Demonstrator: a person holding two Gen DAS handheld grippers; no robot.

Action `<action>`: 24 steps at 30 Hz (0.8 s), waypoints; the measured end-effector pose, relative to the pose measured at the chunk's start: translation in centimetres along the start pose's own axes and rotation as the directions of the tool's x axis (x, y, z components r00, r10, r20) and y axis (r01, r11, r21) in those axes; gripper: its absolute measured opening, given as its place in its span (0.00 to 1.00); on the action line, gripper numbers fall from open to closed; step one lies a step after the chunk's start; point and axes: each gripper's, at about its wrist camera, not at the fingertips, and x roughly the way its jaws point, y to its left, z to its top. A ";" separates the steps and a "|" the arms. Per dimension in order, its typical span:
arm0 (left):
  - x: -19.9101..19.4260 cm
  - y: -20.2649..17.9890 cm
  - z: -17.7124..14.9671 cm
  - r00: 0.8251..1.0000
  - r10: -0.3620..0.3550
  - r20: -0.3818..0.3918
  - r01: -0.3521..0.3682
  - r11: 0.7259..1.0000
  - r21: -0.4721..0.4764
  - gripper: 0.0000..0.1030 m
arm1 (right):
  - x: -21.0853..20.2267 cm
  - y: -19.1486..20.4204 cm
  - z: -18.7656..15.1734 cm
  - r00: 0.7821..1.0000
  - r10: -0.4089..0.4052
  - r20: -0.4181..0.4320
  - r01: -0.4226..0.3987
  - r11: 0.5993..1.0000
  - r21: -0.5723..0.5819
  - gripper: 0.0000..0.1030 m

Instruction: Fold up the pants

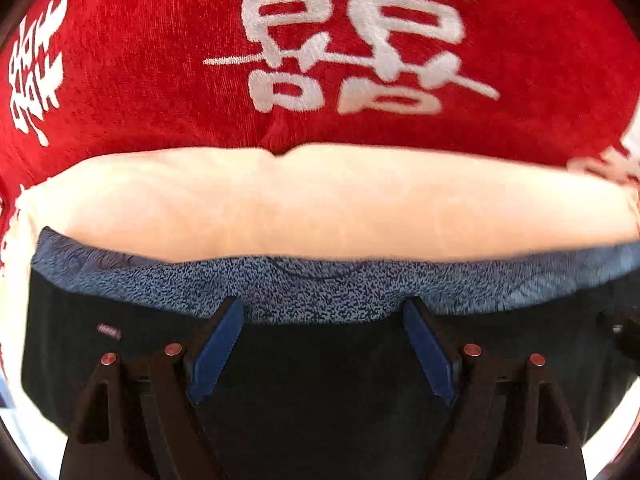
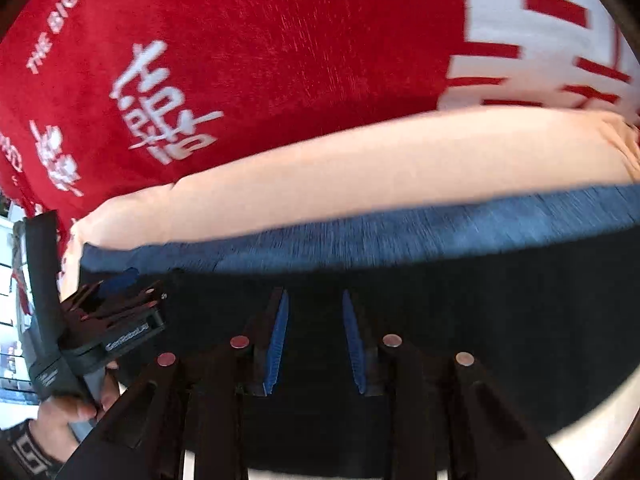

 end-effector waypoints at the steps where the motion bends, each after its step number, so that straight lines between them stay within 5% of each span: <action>1: 0.4 -0.1 0.1 1.000 -0.001 -0.001 0.001 1.000 -0.006 0.81 | 0.5 -0.6 0.3 1.000 -0.003 0.003 0.003 1.000 0.004 0.30; 4: 1.4 0.8 0.9 1.000 0.014 -0.003 -0.014 0.999 -0.030 0.86 | 0.5 -1.6 1.4 0.999 -0.026 0.040 0.026 1.000 0.009 0.27; 7: 1.8 1.4 1.8 1.000 0.017 -0.019 -0.018 0.999 -0.049 0.86 | 0.0 -3.4 2.5 0.984 -0.173 0.051 0.171 0.985 0.039 0.30; 10: 1.0 1.7 2.3 1.000 0.025 -0.011 -0.026 0.999 -0.026 0.86 | -1.9 -5.6 2.4 0.985 -0.160 0.059 0.151 0.980 0.132 0.31; 16: -2.7 -0.7 -0.4 1.000 -0.025 -0.010 0.025 0.998 0.050 0.86 | -6.9 -8.8 -2.1 0.974 -0.210 0.087 0.196 0.970 0.145 0.39; 24: -5.1 -6.7 -5.6 0.995 -0.082 -0.048 0.088 0.988 0.130 0.86 | -10.4 -15.6 -7.9 0.960 -0.273 0.059 0.242 0.920 0.309 0.43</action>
